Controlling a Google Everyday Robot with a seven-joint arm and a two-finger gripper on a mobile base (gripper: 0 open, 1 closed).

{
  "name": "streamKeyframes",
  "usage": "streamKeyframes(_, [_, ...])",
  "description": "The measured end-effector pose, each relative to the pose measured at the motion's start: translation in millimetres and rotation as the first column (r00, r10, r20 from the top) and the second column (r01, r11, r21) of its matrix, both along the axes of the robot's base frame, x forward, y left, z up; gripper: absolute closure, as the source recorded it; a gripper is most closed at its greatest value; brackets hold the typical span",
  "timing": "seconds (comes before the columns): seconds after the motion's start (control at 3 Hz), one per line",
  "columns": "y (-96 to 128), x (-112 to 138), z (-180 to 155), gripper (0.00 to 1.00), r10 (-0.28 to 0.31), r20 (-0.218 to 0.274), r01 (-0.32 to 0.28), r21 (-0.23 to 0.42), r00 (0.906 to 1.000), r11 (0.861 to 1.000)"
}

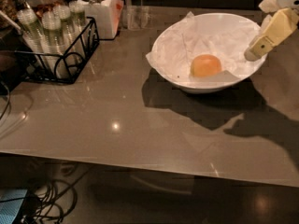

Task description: Pick orange from white bowl

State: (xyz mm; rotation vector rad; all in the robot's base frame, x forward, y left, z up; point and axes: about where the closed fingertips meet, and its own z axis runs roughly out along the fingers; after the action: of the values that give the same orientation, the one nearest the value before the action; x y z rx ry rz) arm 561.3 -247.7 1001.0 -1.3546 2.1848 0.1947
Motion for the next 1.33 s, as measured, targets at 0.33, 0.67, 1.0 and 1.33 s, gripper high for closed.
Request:
streamKeyframes(0.33, [10.4,14.3,-21.8,0.0,-0.024,-0.036,0.026,0.072,0.9991,0.997])
streamKeyframes(0.67, [51.5,35.1,-61.7,0.0,0.023,-0.133,-0.005,0.134,0.9909,0.991])
streamKeyframes(1.0, [53.6,37.3,-66.7,0.0,0.022,-0.139,-0.003,0.139,0.9901,0.99])
streamKeyframes(1.33, [66.0,44.7,-99.3,0.0,0.032,-0.184,-0.002,0.163,0.9824,0.987])
